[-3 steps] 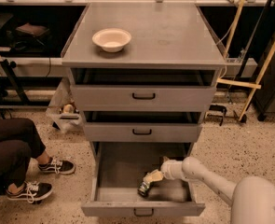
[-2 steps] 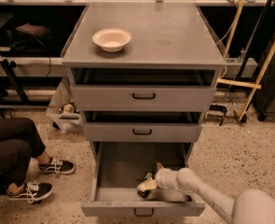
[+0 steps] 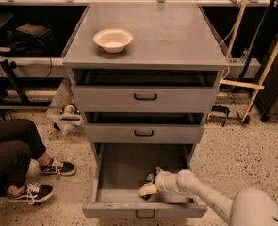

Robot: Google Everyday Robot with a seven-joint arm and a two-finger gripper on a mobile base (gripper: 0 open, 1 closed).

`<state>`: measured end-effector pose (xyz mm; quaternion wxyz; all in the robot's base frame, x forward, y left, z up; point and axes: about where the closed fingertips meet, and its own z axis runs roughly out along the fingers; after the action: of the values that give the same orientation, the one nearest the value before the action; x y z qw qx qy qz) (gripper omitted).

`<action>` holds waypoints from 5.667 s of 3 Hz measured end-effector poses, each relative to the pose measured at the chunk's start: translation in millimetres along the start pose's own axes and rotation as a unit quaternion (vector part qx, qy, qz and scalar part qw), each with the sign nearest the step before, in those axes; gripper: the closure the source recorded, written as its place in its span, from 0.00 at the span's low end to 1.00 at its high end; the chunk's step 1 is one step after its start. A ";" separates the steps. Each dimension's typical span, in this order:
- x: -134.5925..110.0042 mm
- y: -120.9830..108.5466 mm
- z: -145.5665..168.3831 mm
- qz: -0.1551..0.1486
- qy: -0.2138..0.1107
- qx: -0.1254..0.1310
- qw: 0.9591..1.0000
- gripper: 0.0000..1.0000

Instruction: Pick green can from bottom drawer and place on counter

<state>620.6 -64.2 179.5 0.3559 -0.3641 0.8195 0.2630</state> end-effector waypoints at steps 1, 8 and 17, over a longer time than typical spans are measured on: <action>27.1 5.8 18.1 -0.002 0.030 -0.006 1.000 0.00; 33.8 16.9 42.2 0.038 0.001 0.004 0.999 0.19; -267.4 -37.5 -333.2 -0.038 -0.173 0.134 0.975 1.00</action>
Offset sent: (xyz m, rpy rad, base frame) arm -0.0086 0.0038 -0.0266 -0.0361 0.0329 0.0168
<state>648.2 -207.1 583.0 0.5477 -0.2933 0.7585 0.1965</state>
